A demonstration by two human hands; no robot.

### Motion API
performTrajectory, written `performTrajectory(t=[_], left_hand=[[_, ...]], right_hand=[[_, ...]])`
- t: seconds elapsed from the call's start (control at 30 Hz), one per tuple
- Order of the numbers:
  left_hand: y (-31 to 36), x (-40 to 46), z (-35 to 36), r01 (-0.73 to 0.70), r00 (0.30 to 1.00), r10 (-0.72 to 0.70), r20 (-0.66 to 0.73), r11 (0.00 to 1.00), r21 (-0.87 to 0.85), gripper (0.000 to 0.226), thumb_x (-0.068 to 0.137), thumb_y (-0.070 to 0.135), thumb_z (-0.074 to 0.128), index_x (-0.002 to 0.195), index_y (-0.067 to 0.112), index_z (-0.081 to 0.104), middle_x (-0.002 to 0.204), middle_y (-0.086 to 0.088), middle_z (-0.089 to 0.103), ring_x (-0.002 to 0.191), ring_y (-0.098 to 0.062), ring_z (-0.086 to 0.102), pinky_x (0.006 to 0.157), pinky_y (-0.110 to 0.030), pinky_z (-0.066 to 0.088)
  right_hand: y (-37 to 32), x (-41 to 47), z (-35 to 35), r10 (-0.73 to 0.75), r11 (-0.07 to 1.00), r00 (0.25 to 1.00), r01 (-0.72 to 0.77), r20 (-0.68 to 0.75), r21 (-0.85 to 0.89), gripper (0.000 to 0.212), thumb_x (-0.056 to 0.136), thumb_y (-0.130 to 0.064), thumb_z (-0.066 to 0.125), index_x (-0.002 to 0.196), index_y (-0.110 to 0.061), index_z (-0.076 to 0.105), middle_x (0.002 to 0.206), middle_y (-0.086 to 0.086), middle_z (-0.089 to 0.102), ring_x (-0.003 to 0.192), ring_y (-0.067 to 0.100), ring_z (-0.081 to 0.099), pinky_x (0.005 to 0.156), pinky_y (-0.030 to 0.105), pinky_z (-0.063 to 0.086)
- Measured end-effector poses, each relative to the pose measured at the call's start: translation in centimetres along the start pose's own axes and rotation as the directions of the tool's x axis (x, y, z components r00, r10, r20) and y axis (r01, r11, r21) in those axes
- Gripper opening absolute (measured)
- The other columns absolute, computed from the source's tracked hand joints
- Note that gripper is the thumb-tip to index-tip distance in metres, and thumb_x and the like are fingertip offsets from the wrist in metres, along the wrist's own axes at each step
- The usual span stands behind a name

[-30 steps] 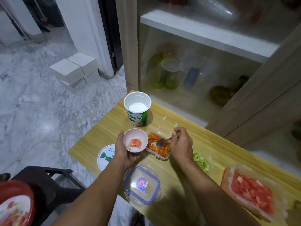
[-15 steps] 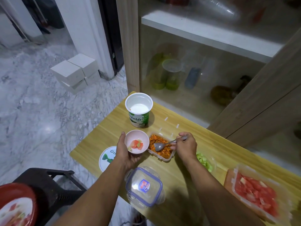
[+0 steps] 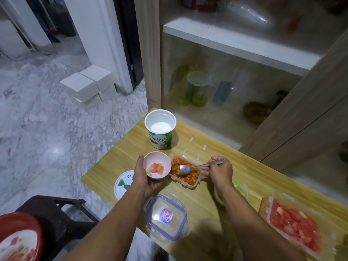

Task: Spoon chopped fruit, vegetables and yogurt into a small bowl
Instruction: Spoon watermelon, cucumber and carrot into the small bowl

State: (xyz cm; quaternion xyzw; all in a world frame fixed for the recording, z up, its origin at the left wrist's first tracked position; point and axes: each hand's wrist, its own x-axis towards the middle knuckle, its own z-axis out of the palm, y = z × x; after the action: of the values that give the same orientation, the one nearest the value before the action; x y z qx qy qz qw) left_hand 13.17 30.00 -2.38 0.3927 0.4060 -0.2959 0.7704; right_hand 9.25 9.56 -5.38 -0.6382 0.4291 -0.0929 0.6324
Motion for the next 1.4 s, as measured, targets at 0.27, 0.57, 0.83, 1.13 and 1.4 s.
performTrajectory(t=[0.27,0.57,0.83,1.13,1.4], left_hand=[[-0.3,0.0,0.4,-0.048,0.999,0.048,0.006,0.995,0.089,0.071,0.084,0.069,0.051,0.117,0.006,0.056,0.084,-0.018,0.061,0.048,-0.028,0.062,0.031,-0.025,0.046],[-0.5,0.1,2.0,-0.061,0.988,0.044,0.145,0.992,0.115,0.085,0.086,0.073,0.04,0.122,-0.001,0.06,0.053,-0.014,0.065,0.034,-0.023,0.059,0.031,-0.022,0.045],[0.9,0.0,1.2,0.036,0.972,-0.011,0.235,0.994,-0.101,0.061,0.089,0.059,0.044,0.103,0.003,0.062,0.077,-0.019,0.073,0.079,-0.031,0.063,0.047,-0.035,0.058],[3.3,1.4,-0.9,-0.065,0.982,0.077,0.173,0.995,-0.073,0.063,0.084,0.067,0.049,0.107,0.01,0.064,0.095,-0.015,0.068,0.082,-0.028,0.062,0.065,-0.032,0.048],[6.0,2.2,-2.2,-0.1,0.968,0.139,0.208,0.978,-0.186,0.062,0.086,0.053,0.057,0.126,0.006,0.053,0.124,-0.021,0.059,0.102,-0.035,0.061,0.062,-0.039,0.061]], right_hand=[[-3.0,-0.4,-1.1,-0.094,0.986,0.994,0.1,-0.047,0.131,0.011,0.095,-0.002,0.051,0.105,-0.007,0.053,0.099,0.028,0.067,0.065,0.026,0.072,0.051,0.022,0.057],[-4.7,-5.2,1.6,-0.644,0.726,0.711,0.685,0.282,-0.067,0.012,0.093,0.001,0.057,0.095,-0.009,0.064,0.089,0.008,0.066,0.08,0.015,0.068,0.071,0.023,0.057],[-6.1,-5.7,2.2,-0.784,0.45,0.478,0.877,0.397,-0.169,0.009,0.091,-0.002,0.06,0.096,-0.007,0.065,0.092,0.0,0.065,0.084,0.014,0.063,0.072,0.034,0.053],[-8.7,-5.6,6.1,-0.664,0.747,0.747,0.66,0.035,0.085,0.012,0.093,-0.006,0.06,0.094,-0.018,0.061,0.083,0.003,0.069,0.079,0.021,0.073,0.074,0.033,0.058],[-11.2,0.0,11.3,-0.386,0.922,0.919,0.381,-0.083,-0.067,0.005,0.082,-0.014,0.068,0.083,-0.013,0.073,0.075,0.005,0.072,0.075,0.023,0.068,0.077,0.038,0.057]])
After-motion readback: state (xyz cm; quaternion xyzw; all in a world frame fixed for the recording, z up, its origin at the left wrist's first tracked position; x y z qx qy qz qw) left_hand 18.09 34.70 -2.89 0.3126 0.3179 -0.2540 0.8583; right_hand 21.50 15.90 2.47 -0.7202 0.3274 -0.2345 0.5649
